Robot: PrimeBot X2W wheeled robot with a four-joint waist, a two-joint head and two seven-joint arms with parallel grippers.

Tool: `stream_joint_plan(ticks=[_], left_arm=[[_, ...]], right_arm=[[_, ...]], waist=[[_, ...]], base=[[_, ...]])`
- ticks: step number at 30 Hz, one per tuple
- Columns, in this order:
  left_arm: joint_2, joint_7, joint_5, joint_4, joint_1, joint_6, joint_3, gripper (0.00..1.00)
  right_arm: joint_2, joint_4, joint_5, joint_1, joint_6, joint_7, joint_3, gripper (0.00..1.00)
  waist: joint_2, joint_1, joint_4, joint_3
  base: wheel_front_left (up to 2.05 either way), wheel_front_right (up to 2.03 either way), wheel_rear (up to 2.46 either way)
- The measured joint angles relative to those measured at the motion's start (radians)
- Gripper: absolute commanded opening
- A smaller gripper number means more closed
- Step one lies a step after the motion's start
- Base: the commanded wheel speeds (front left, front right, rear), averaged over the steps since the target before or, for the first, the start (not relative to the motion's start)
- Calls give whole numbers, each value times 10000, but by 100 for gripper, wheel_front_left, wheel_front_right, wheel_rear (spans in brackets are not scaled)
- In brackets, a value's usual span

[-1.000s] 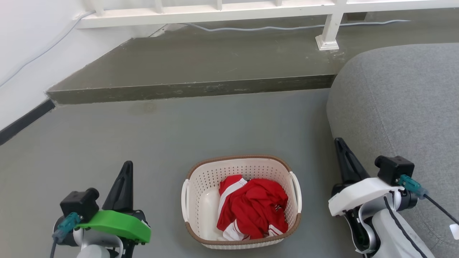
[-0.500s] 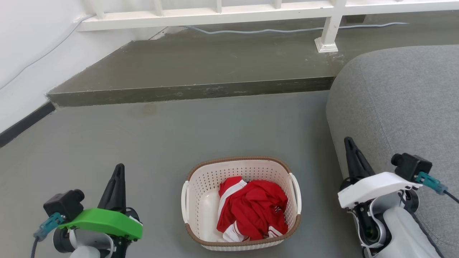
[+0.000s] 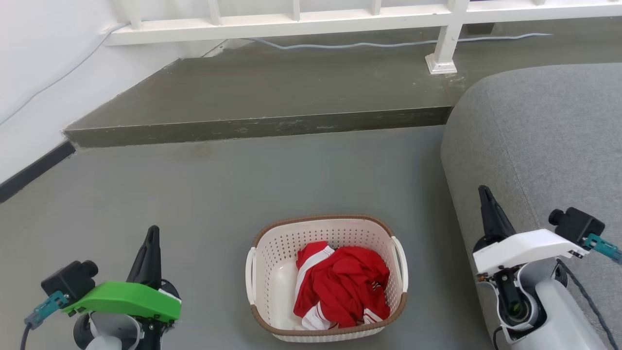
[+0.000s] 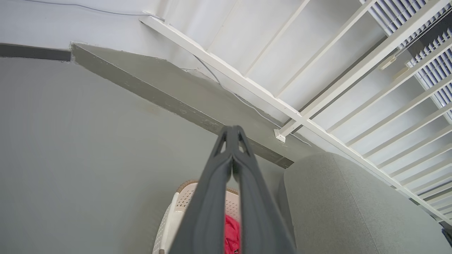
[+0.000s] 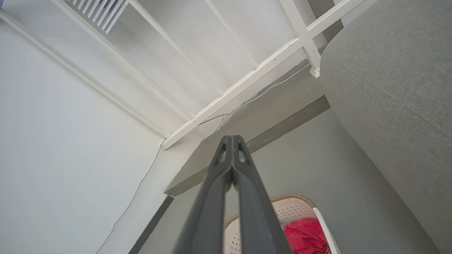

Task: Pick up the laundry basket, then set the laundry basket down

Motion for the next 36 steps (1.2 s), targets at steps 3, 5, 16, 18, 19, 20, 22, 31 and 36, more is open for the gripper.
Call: stream_joint_plan(ticks=[3,5,16,18,19,20,22,31,36], left_arm=[[-6,90,-311,17,0,-8,59,0],[-13,173,-585,29,0,-10,113,0],[-40,602,-1992,58,-1,-12,414,0],[-42,694,-2184,61,-1,-12,476,0],[-46,702,-2328,65,-1,-12,506,0],[-48,729,-2470,69,-1,-13,541,0],[-48,796,-2685,79,-1,-40,598,0],[-61,1147,-3766,115,-2,-42,809,0],[-65,1308,-4337,146,-3,-92,951,0]], right_arm=[[15,-2,407,1,40,130,-132,0],[19,-4,619,2,44,205,-211,0],[65,-12,2128,8,219,625,-686,0],[65,-10,2360,11,222,671,-771,0],[65,-10,2468,13,245,723,-817,0],[67,-10,2598,16,301,771,-853,0],[71,-13,2869,21,307,842,-924,0],[100,-17,3973,35,426,1118,-1275,0],[105,-27,4587,55,514,1306,-1490,0]], waist=[[0,0,-3,-16],[0,0,-5,-27],[0,0,-18,-91],[0,0,-19,-102],[0,0,-21,-107],[0,0,-22,-113],[0,0,-24,-124],[0,0,-34,-172],[0,0,-39,-199]], base=[[0,0,0],[0,0,0],[0,0,0],[0,0,0],[0,0,0],[0,0,0],[0,0,0],[0,0,0],[0,0,0]])
